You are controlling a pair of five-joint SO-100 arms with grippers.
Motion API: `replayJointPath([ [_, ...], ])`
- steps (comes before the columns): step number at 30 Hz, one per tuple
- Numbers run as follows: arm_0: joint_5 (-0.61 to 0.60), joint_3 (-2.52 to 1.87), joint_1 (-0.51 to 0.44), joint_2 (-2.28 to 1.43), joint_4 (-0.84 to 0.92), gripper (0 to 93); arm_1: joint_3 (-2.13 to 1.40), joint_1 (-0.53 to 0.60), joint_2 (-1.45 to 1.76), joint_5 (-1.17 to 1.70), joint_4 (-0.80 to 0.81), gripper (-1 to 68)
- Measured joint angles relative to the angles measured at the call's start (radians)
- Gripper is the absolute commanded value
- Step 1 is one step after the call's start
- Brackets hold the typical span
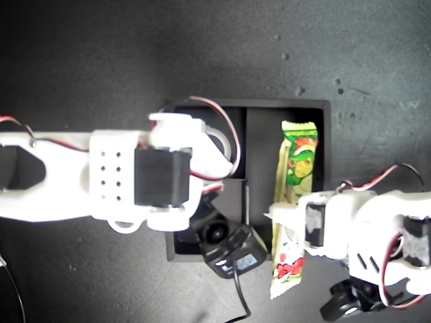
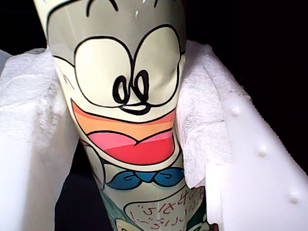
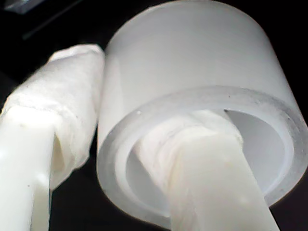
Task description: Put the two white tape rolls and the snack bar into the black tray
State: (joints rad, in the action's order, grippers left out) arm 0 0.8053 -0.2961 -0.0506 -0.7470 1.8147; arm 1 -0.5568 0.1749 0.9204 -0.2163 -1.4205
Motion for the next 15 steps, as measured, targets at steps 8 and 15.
replayJointPath([
  [8,0.005,0.0,-0.002,0.0,0.0,7.7,0.02,0.009,-0.006,-0.014,0.002,10.1],
  [15,0.012,0.0,-0.002,0.0,0.0,13.9,0.021,0.009,-0.006,-0.021,-0.078,27.2],
])
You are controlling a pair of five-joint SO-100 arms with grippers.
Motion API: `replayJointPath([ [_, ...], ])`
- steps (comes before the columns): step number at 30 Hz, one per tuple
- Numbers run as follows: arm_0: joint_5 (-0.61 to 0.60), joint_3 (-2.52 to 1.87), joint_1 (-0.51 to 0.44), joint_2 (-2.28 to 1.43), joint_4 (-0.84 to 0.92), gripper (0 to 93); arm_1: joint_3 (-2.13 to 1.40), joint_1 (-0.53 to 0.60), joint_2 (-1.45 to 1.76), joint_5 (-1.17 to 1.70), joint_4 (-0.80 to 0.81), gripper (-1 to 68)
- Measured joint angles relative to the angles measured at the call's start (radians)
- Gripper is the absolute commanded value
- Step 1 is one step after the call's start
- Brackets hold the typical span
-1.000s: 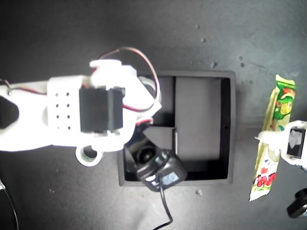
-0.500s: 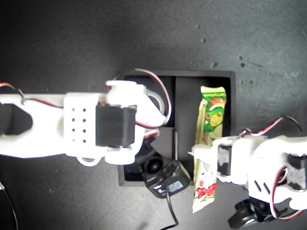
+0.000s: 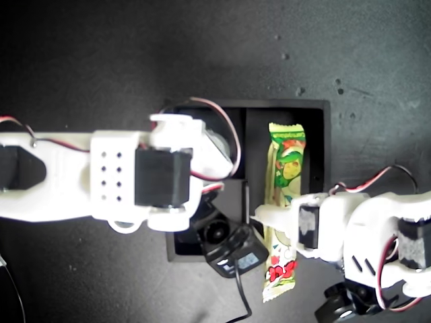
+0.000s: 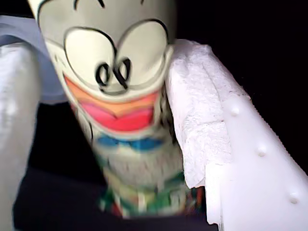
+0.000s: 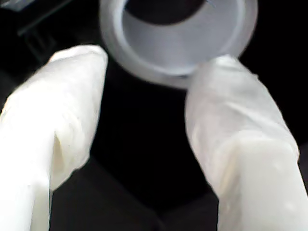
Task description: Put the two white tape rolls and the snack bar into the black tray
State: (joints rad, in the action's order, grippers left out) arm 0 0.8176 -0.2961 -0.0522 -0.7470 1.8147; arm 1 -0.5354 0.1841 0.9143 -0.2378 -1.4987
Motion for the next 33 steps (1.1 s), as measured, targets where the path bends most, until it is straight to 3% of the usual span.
replayJointPath([
  [11,0.005,-0.064,-0.015,-0.057,0.002,13.2,0.037,-0.002,0.0,0.0,-0.126,27.2],
  [17,0.003,-0.407,-0.018,-0.46,0.002,12.1,0.017,-0.025,0.103,-0.069,-0.279,14.9],
  [22,0.155,-0.73,-0.178,-0.838,0.0,12.1,-0.288,-0.015,0.367,-0.281,-0.296,3.7],
  [27,0.342,-0.887,-0.38,-0.856,-0.029,12.3,-0.632,-0.005,0.532,-0.575,-0.27,4.0],
  [33,0.454,-1.039,-0.449,-0.798,-0.198,12.8,-1.049,0.038,0.787,-0.818,-0.034,2.4],
])
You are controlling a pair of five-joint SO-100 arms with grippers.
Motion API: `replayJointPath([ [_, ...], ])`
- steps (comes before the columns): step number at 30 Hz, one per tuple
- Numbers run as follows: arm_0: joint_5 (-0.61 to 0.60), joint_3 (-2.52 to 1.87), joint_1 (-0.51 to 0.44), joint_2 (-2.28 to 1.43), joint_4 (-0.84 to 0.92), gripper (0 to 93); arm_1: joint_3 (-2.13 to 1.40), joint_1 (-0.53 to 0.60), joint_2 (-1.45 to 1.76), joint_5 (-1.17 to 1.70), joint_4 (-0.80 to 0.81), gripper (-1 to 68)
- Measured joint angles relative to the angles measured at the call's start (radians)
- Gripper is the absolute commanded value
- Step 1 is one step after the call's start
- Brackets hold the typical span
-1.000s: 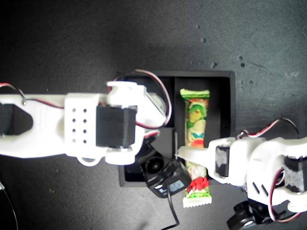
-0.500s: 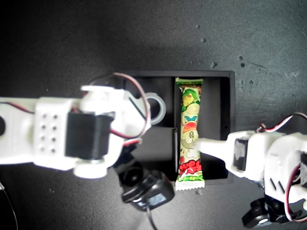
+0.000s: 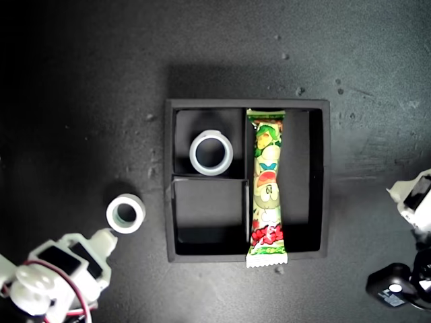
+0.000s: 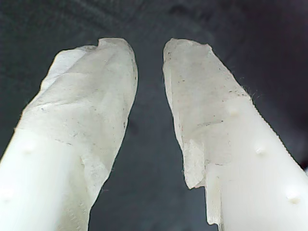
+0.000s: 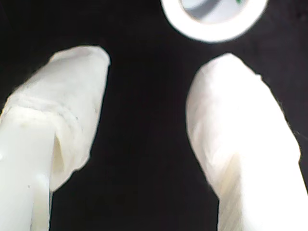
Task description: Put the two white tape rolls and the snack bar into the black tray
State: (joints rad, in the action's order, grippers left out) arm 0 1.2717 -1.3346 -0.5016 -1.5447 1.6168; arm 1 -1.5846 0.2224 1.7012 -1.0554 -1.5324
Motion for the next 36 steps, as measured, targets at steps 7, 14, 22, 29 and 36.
replayJointPath([
  [7,0.051,-0.222,0.012,0.005,-0.247,13.0,-0.526,-0.008,0.443,-0.17,0.256,-0.3],
  [14,0.064,-0.382,0.035,0.005,-0.402,13.2,-0.704,-0.02,0.535,-0.206,0.354,-0.4],
  [22,0.064,-0.426,0.035,-0.009,-0.472,12.9,-0.792,-0.003,0.537,-0.23,0.434,-0.4],
  [29,0.064,-0.426,0.035,-0.017,-0.483,12.6,-0.827,0.014,0.537,-0.241,0.476,-0.4],
  [36,0.064,-0.426,0.035,-0.038,-0.483,12.1,-0.859,0.011,0.537,-0.241,0.523,-0.4],
])
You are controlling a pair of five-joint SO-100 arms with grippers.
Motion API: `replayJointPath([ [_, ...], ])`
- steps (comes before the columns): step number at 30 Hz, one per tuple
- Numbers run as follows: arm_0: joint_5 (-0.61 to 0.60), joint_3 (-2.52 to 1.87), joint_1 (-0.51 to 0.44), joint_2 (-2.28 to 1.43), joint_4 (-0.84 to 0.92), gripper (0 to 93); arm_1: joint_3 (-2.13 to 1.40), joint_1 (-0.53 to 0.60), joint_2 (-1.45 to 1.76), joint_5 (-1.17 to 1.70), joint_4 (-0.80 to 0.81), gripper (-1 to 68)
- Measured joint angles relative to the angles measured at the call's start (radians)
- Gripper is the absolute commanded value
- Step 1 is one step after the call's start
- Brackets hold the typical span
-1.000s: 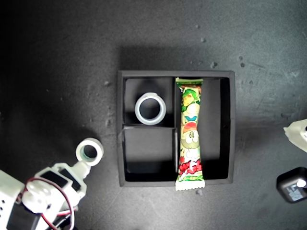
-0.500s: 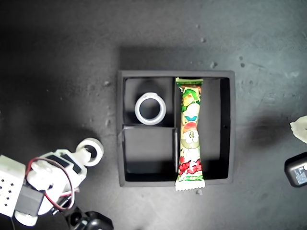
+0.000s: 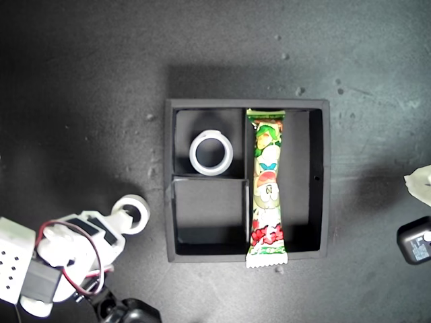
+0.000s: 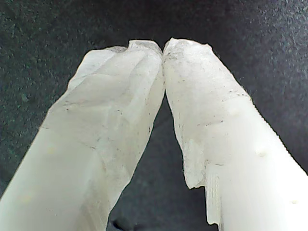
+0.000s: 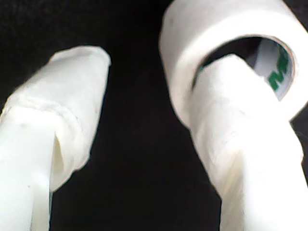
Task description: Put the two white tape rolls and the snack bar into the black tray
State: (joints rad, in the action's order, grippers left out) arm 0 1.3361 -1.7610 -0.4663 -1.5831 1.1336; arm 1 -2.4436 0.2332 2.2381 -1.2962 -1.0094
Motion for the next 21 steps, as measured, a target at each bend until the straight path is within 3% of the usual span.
replayJointPath([
  [21,-0.044,0.041,0.035,0.055,0.021,12.3,-0.087,0.029,0.005,-0.018,0.094,-0.4],
])
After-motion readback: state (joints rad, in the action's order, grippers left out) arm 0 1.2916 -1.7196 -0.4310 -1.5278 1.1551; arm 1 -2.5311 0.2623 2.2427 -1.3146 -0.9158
